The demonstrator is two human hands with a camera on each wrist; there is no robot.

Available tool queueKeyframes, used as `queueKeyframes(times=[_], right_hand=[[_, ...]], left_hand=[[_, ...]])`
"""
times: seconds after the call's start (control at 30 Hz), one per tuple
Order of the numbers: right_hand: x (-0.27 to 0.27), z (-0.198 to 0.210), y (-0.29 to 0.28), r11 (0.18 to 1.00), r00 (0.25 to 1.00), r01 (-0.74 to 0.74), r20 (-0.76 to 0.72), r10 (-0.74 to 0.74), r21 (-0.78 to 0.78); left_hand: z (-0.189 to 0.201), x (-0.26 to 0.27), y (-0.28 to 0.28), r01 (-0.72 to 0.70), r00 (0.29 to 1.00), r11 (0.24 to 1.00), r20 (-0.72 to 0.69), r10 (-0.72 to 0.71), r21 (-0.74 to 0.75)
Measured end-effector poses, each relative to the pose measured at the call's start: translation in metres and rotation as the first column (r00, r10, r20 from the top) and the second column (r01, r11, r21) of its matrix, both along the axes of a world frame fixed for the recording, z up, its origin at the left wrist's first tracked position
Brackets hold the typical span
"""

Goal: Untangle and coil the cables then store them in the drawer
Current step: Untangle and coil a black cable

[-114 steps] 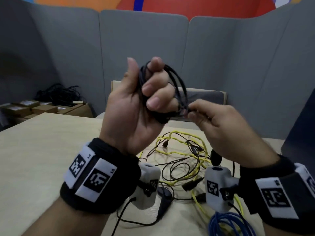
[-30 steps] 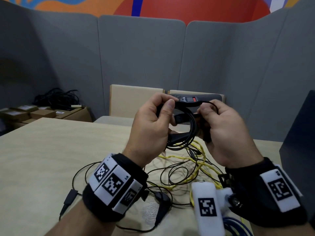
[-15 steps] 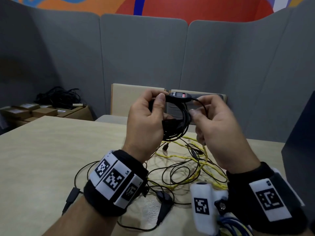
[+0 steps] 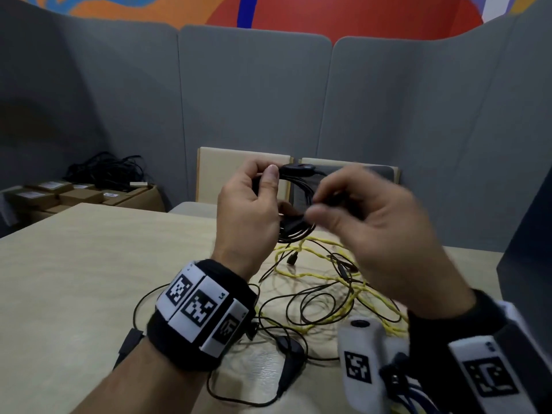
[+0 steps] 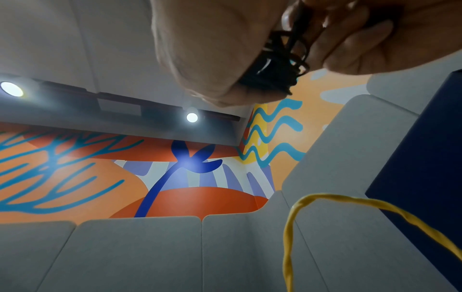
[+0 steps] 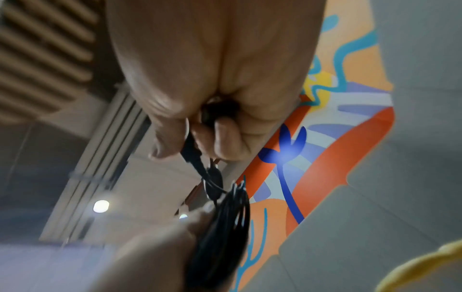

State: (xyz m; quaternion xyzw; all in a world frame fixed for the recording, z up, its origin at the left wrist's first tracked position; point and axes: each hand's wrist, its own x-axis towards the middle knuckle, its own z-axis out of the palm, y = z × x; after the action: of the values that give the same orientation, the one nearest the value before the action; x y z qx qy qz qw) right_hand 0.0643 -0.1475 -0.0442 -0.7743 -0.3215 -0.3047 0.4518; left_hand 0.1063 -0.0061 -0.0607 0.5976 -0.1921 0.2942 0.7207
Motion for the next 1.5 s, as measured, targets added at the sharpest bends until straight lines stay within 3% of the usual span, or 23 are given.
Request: queueKeyframes(times=[0.1, 0.23, 0.4, 0.5, 0.6, 0.77, 0.83, 0.9, 0.97, 1.03, 1.2, 1.33, 1.5], right_hand=[[-0.004, 0.012, -0.016, 0.953, 0.977, -0.13, -0.13, 0.17, 0.272], [0.004, 0.012, -0.033, 0.988, 0.988, 0.091, -0.137, -0.074, 0.128], [0.014, 0.009, -0.045, 0.994, 0.982, 0.089, -0.171, -0.076, 0.07], [0.012, 0.011, -0.055, 0.992, 0.971, -0.07, -0.22, 0.093, 0.108], [0.011, 0.011, -0.062, 0.956, 0.904, -0.242, -0.32, 0.285, 0.168], [0.019, 0.0, -0.058, 0.946, 0.837, -0.276, -0.44, 0.324, 0.173], [0.017, -0.001, -0.053, 0.976, 0.851, -0.211, -0.482, 0.209, 0.05], [0.01, 0.005, -0.046, 0.986, 0.897, -0.03, -0.439, -0.046, -0.164], [0.002, 0.013, -0.042, 0.93, 0.901, 0.143, -0.345, -0.264, -0.34], [-0.011, 0.023, -0.035, 0.868, 0.894, 0.233, -0.255, -0.369, -0.438], [-0.031, 0.027, -0.008, 0.904, 0.892, 0.085, -0.372, -0.256, -0.419], [-0.021, 0.015, 0.005, 0.838, 0.849, 0.125, -0.38, -0.367, -0.53], [-0.006, -0.001, 0.007, 0.86, 0.809, 0.144, -0.442, -0.388, -0.49]], left_hand=[[0.004, 0.0, 0.002, 0.032, 0.999, 0.999, -0.019, -0.032, -0.033], [0.008, -0.001, 0.004, 0.047, 0.999, 0.996, -0.021, -0.048, -0.07], [0.009, -0.003, 0.003, 0.076, 0.996, 0.986, -0.035, -0.082, -0.147], [0.009, -0.005, 0.0, 0.066, 0.997, 0.985, -0.033, -0.072, -0.158], [0.01, -0.007, -0.002, 0.075, 0.997, 0.985, -0.023, -0.08, -0.158], [0.01, -0.01, -0.007, 0.174, 0.982, 0.963, -0.043, -0.186, -0.207], [0.007, -0.01, -0.01, 0.174, 0.981, 0.968, -0.05, -0.186, -0.179], [0.004, -0.008, -0.01, 0.139, 0.988, 0.979, -0.053, -0.148, -0.153], [0.001, -0.005, -0.007, 0.072, 0.996, 0.991, -0.048, -0.078, -0.115], [0.0, -0.003, -0.005, -0.013, 1.0, 0.998, -0.023, 0.011, -0.069], [0.001, -0.004, -0.006, -0.131, 0.989, 0.99, 0.063, 0.134, -0.058], [0.0, -0.005, -0.006, -0.181, 0.978, 0.982, 0.1, 0.185, -0.05], [0.001, -0.005, -0.008, -0.168, 0.984, 0.984, 0.05, 0.171, -0.068]])
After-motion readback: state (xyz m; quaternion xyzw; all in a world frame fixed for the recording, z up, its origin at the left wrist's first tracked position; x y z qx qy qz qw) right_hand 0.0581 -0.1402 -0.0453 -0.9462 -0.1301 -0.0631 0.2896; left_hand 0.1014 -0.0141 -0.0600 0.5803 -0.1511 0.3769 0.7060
